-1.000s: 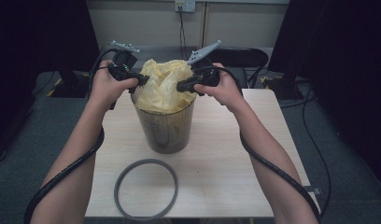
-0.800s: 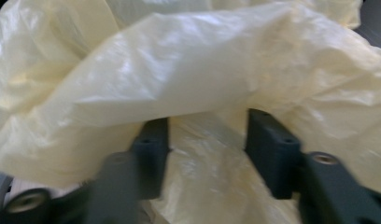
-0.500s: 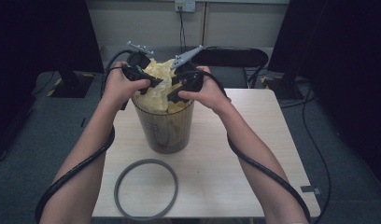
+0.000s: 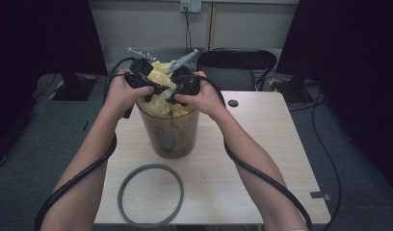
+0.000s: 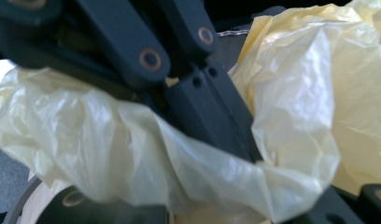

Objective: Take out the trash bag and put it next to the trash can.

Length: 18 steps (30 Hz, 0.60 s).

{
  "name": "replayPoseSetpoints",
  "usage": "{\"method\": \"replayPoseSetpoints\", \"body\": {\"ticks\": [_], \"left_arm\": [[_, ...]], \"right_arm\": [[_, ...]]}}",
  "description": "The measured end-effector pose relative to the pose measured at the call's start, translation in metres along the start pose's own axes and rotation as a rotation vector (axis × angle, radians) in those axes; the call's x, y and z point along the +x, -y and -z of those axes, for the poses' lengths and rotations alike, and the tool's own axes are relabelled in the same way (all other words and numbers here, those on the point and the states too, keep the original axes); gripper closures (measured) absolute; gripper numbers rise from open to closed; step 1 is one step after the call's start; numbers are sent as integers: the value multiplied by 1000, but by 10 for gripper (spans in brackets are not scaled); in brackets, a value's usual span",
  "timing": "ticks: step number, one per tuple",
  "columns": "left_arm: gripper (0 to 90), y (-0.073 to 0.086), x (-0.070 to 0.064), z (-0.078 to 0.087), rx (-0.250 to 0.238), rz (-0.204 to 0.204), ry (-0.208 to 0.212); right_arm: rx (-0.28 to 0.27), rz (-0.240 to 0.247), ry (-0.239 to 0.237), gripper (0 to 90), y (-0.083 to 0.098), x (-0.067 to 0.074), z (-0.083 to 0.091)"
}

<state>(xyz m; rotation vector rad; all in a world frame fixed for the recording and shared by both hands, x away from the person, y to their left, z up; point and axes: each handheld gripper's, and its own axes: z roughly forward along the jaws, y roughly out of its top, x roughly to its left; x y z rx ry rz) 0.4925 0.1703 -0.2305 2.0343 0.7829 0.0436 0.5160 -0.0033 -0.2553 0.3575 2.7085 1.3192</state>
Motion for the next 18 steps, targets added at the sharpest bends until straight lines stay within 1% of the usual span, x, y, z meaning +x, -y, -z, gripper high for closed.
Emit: {"method": "replayPoseSetpoints", "body": {"ticks": [1, 2, 3, 4, 5, 6, 8, 10, 11, 12, 13, 14, 16, 17, 18], "left_arm": [[900, 1, 1, 2, -8, 10, 4], [900, 1, 2, 4, -22, 13, 14], [900, 1, 2, 6, -34, 14, 20], [900, 0, 3, 8, -36, 15, 26], [900, 0, 3, 8, -38, 12, 30], [900, 0, 2, 9, -38, 12, 23], [900, 0, 1, 9, -49, 9, 19], [900, 1, 2, 11, -64, -10, 26], [876, 2, 2, 12, -83, -20, 31], [830, 4, 3, 13, -102, -36, 30], [755, 5, 4, 15, -113, -55, 19], [646, 5, 5, 17, -119, -64, 4], [398, 7, 9, 22, -130, -57, -41], [328, 8, 12, 28, -140, -59, -58], [311, 9, 13, 34, -153, -56, -69]], "right_arm": [[-4, -6, -8, 709, 1, 0, 0], [-6, -6, -19, 708, 2, -1, -1], [-8, -18, -22, 695, 3, -2, -1], [-15, -30, -25, 695, 4, -3, -1], [-15, -25, -25, 704, 4, -3, -2], [-19, -20, -21, 748, 4, -3, -2], [-16, -20, -32, 814, 3, -2, -2], [-1, -26, -33, 870, 3, -3, -3], [-3, -37, -38, 880, 3, -3, -2], [-5, -42, -34, 887, 4, -4, -1], [-10, -49, -34, 891, 4, -5, 1], [-12, -56, -32, 893, 5, -5, 3], [-24, -66, -21, 895, 7, -8, 8], [-35, -73, -14, 895, 9, -10, 11], [-51, -84, -3, 896, 11, -13, 15]]}}
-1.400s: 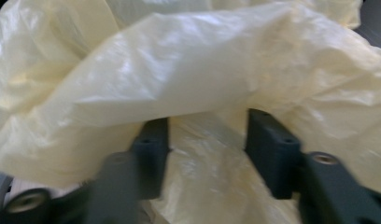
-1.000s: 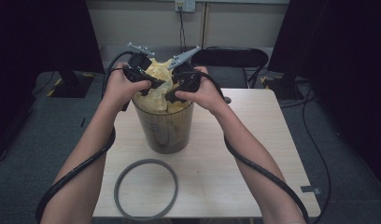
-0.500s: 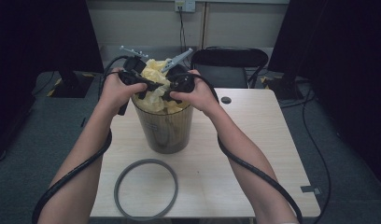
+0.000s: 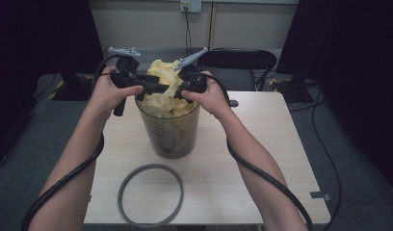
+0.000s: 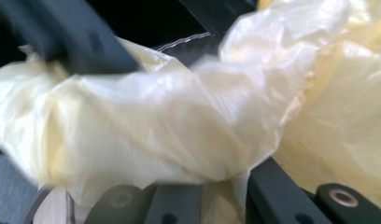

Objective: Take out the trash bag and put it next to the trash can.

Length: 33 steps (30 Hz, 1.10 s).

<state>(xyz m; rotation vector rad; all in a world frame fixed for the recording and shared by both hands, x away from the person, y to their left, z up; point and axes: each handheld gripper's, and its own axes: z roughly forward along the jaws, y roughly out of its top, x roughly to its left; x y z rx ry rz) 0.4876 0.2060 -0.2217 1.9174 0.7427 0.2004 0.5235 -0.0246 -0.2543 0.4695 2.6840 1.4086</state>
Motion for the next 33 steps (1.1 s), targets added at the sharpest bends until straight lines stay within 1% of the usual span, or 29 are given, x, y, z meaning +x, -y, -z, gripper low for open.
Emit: {"method": "replayPoseSetpoints", "body": {"ticks": [1, 2, 3, 4, 5, 7, 8, 9, 11, 13, 15, 16, 17, 18, 19, 20, 21, 22, 23, 24, 25, 26, 27, 28, 30, 31, 33], "left_arm": [[295, 0, 1, 6, -8, -8, -25], [278, 0, 1, 11, -14, -15, -38], [278, 1, 2, 17, -14, -28, -40], [276, 2, 3, 21, -5, -28, -44], [270, 4, 4, 23, 4, -34, -60], [255, 9, 4, 21, 81, -71, -107], [254, 13, 4, 15, 114, -84, -114], [253, 15, 5, 11, 129, -85, -107], [252, 18, 5, 1, 143, -83, -100], [254, 18, 3, -11, 168, -107, -98], [267, 18, 0, -25, 197, -126, -92], [315, 18, -1, -30, 211, -131, -92], [368, 18, -2, -35, 237, -145, -90], [452, 18, -1, -39, 260, -167, -74], [570, 19, -2, -42, 263, -163, -68], [652, 19, -2, -44, 258, -133, -61], [789, 18, -2, -44, 269, -133, -39], [863, 18, -2, -45, 263, -127, -25], [899, 17, -2, -44, 260, -93, -20], [900, 16, -2, -43, 267, -83, -22], [900, 15, -3, -41, 266, -81, -24], [900, 13, -2, -36, 256, -66, -34], [900, 12, -1, -32, 250, -59, -37], [900, 10, 0, -26, 226, -49, -37], [900, 8, 2, -18, 183, -28, -31], [900, 6, 2, -15, 178, -26, -34], [900, 4, 0, -13, 167, -34, -44]], "right_arm": [[-8, -8, 10, 896, 1, -2, 4], [-11, -13, 16, 896, 3, -4, 7], [-14, -19, 19, 896, 4, -6, 10], [-24, -29, 33, 896, 6, -9, 15], [-39, -40, 33, 896, 7, -12, 19], [-68, -59, 44, 896, 9, -16, 26], [-88, -68, 39, 896, 9, -17, 29], [-109, -72, 37, 896, 8, -17, 32], [-140, -85, 30, 896, 6, -16, 36], [-167, -92, 15, 896, 2, -14, 38], [-181, -89, 7, 896, -1, -12, 40], [-193, -89, 1, 896, -2, -11, 42], [-207, -94, -8, 896, -3, -11, 43], [-223, -100, -15, 896, -3, -10, 45], [-236, -105, -22, 896, -4, -10, 46], [-244, -109, -26, 896, -4, -10, 47], [-246, -107, -29, 896, -3, -10, 48], [-249, -111, -38, 896, -2, -10, 49], [-255, -112, -41, 896, -1, -10, 50], [-256, -115, -42, 896, 1, -11, 52], [-246, -110, -33, 896, 2, -12, 53], [-233, -102, -23, 895, 3, -12, 54], [-217, -96, -18, 895, 6, -13, 57], [-209, -96, -18, 895, 7, -14, 58], [-168, -77, -3, 895, 11, -15, 59], [-154, -70, -3, 895, 13, -16, 58], [-139, -62, 8, 895, 16, -15, 57]]}}
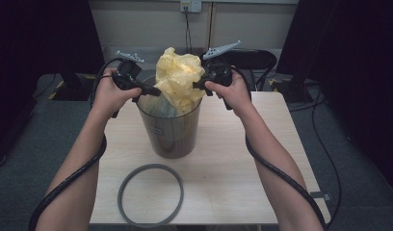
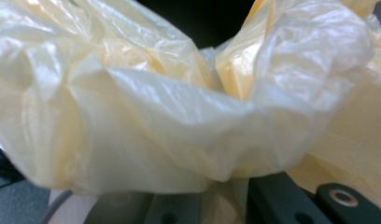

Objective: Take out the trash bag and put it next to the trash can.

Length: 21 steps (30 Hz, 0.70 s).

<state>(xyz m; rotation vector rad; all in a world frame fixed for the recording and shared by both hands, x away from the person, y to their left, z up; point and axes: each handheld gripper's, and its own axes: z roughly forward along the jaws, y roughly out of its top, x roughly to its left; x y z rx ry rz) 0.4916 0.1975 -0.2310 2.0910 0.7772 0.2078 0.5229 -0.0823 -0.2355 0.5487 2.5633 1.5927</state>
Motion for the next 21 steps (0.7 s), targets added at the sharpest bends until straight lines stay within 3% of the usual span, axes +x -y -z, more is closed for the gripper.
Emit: {"method": "replayPoseSetpoints", "body": {"ticks": [3, 4, 6, 7, 8, 11, 13, 16, 19, 21], "left_arm": [[900, -2, -1, 3, -32, 10, 14], [900, -3, -1, 3, -40, 13, 14], [900, -5, -3, 2, -47, 6, 23], [900, -6, -4, 1, -54, 7, 31], [900, -7, -5, 0, -62, 14, 42], [900, -13, -12, -5, -61, 0, 74], [900, -17, -17, -8, -54, -9, 86], [900, -23, -22, -10, -53, -13, 96], [900, -27, -24, -10, -48, -12, 102], [900, -26, -24, -8, -61, 0, 114]], "right_arm": [[71, 53, 1, 872, 2, 3, -6], [95, 69, -16, 818, 3, 4, -9], [139, 126, -23, 616, 5, 8, -16], [150, 139, -6, 485, 5, 10, -19], [145, 151, 10, 413, 5, 12, -22], [127, 166, 27, 309, 1, 17, -30], [149, 178, 31, 274, -2, 21, -37], [199, 196, 36, 299, -6, 27, -50], [237, 196, 54, 385, -8, 29, -59], [244, 188, 36, 569, -9, 28, -61]]}}
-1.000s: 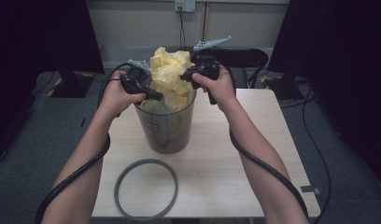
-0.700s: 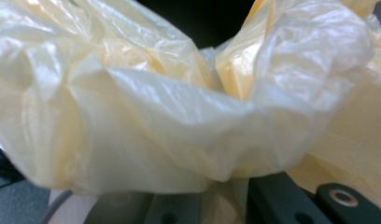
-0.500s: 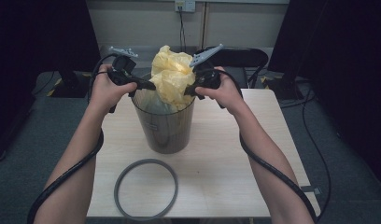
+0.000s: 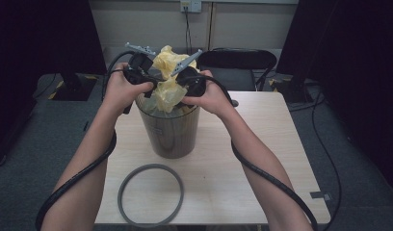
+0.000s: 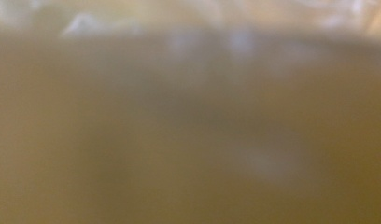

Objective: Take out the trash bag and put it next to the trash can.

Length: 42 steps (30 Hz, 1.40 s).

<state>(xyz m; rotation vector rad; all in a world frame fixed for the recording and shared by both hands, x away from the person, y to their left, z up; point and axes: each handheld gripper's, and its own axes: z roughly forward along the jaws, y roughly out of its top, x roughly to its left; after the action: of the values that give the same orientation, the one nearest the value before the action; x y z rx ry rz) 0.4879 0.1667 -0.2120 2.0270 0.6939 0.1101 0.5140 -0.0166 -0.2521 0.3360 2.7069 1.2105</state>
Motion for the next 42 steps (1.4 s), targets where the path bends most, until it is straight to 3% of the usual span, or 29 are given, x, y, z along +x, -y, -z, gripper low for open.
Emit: {"method": "replayPoseSetpoints", "body": {"ticks": [2, 5, 6, 8, 9, 10, 14, 16, 18, 20, 21, 24, 26, 27, 31, 34, 37, 42], "left_arm": [[900, 1, 0, 3, -4, -7, -4], [897, 6, 3, 7, -18, -19, -22], [818, 8, 4, 8, -23, -27, -30], [526, 13, 7, 10, -7, -43, -84], [438, 16, 9, 12, 7, -49, -98], [381, 20, 12, 15, 20, -55, -106], [301, 33, 21, 19, 68, -106, -148], [345, 36, 23, 14, 112, -136, -144], [482, 37, 23, 8, 110, -158, -122], [592, 36, 22, 3, 110, -160, -108], [713, 35, 21, 1, 120, -159, -94], [879, 33, 19, -2, 124, -120, -85], [898, 30, 18, 1, 87, -88, -83], [899, 29, 18, 4, 71, -79, -78], [900, 26, 18, 11, 35, -61, -83], [900, 21, 16, 16, -23, -36, -46], [900, 16, 13, 15, -48, -32, -19], [900, 9, 7, 11, -60, -21, 34]], "right_arm": [[14, -4, -21, 729, -1, 1, -1], [22, -33, -25, 815, 2, -1, -1], [14, -45, -30, 822, 4, -3, -1], [-15, -73, -37, 827, 9, -7, 2], [-34, -82, -42, 827, 12, -9, 4], [-53, -93, -42, 828, 14, -11, 6], [-134, -125, -44, 829, 17, -17, 18], [-165, -124, -53, 829, 15, -19, 23], [-183, -119, -61, 829, 14, -18, 25], [-185, -106, -61, 828, 13, -17, 25], [-190, -105, -67, 827, 14, -16, 25], [-197, -97, -81, 814, 15, -16, 26], [-186, -76, -72, 756, 17, -15, 25], [-185, -67, -60, 688, 17, -15, 26], [-132, -21, -37, 553, 21, -13, 25], [-103, -13, 0, 416, 21, -13, 23], [-40, 28, 32, 265, 18, -10, 17], [6, 46, 61, 236, 13, -5, 6]]}}
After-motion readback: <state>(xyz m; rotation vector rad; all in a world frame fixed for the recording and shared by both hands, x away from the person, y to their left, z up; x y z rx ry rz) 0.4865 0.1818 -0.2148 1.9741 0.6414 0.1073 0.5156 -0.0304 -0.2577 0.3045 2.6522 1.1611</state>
